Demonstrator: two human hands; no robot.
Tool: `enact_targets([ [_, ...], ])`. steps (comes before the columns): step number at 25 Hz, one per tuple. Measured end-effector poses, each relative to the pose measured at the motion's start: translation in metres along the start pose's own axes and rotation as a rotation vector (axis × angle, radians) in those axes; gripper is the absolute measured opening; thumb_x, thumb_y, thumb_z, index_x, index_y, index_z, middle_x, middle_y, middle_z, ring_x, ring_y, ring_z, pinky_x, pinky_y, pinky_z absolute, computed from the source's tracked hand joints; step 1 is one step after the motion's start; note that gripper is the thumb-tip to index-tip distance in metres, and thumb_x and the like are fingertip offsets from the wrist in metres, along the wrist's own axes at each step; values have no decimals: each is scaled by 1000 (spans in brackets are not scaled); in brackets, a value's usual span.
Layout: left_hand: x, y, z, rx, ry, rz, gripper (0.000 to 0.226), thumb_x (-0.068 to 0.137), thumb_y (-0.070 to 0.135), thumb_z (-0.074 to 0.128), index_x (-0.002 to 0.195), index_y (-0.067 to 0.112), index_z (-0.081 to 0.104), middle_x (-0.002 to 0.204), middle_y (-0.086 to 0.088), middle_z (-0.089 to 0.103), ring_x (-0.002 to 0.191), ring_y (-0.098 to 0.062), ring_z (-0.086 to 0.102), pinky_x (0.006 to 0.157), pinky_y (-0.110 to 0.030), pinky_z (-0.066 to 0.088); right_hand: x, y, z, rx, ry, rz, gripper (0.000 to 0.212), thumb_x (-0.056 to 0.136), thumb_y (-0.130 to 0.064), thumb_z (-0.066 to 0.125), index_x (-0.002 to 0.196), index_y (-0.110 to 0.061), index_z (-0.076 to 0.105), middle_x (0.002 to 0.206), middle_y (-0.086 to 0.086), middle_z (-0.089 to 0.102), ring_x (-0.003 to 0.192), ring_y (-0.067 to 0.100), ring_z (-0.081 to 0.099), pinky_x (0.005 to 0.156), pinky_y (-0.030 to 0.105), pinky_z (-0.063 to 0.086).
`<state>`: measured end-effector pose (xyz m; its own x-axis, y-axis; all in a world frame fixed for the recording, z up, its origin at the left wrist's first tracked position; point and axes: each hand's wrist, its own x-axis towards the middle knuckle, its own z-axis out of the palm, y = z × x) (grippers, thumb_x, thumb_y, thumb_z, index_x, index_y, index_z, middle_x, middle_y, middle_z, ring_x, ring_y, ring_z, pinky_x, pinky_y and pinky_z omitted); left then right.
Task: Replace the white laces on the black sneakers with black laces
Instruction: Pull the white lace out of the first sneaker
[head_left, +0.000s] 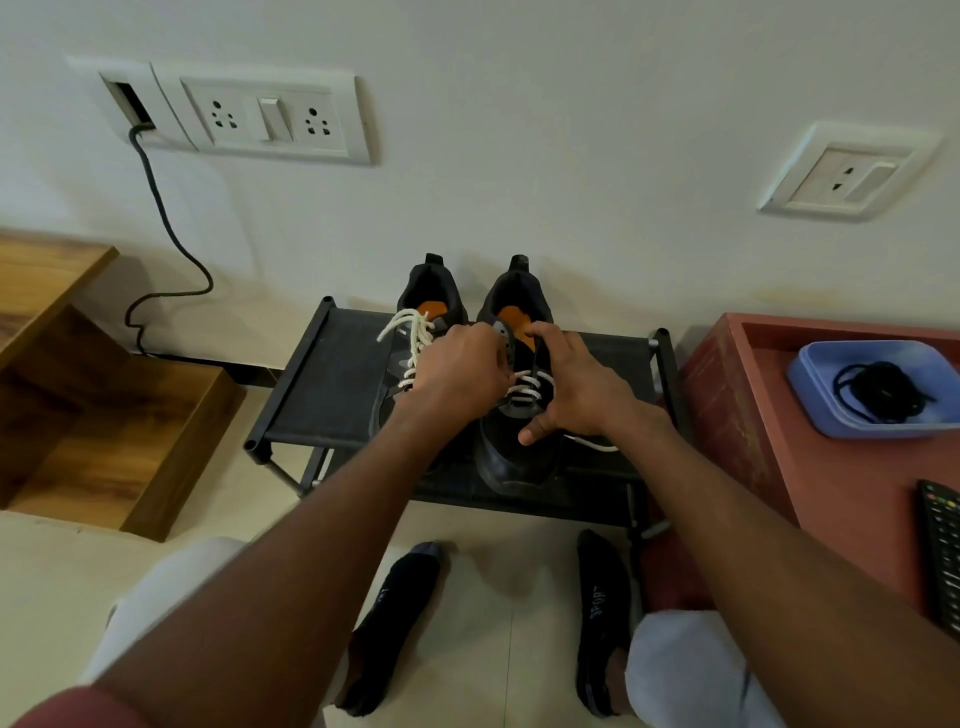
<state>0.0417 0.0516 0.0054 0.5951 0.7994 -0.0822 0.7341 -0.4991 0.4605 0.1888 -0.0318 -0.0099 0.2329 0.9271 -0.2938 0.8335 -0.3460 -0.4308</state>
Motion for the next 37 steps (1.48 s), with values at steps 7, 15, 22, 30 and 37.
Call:
enact_targets([
  [7,-8,-2,-6,-145,-26,-25,17,96,23,72,81,13,72,77,-4,69,71,-19,66,65,-35,55,-5,-7,3,10,24,38,140,54,-35,104,156,-46,9,160,2,30,136,43,52,100,61,50],
  [15,-18,-4,7,-578,0,-220,16,101,12,60,90,7,69,89,-8,74,82,-17,70,67,-26,58,-7,-5,2,21,28,22,138,50,-38,105,151,-51,12,159,0,35,137,40,52,102,60,51],
  [22,1,-7,-24,-713,33,-196,28,102,28,63,90,3,68,73,-10,65,65,-15,60,54,-21,48,-6,0,2,42,33,15,136,55,-40,103,155,-44,11,162,1,35,140,37,49,104,61,49],
  [30,12,-14,-11,-490,77,-32,26,93,28,77,74,14,65,73,-4,69,70,-16,67,69,-36,57,0,-3,-5,-46,-12,36,138,55,-39,103,156,-46,9,163,1,36,139,38,51,104,61,49],
  [37,24,-15,-50,-1306,190,-270,17,107,20,55,93,11,55,82,-5,74,78,-20,73,65,-33,49,17,-6,-22,-128,-108,67,127,54,-37,104,152,-38,22,161,0,41,135,39,54,103,60,50],
])
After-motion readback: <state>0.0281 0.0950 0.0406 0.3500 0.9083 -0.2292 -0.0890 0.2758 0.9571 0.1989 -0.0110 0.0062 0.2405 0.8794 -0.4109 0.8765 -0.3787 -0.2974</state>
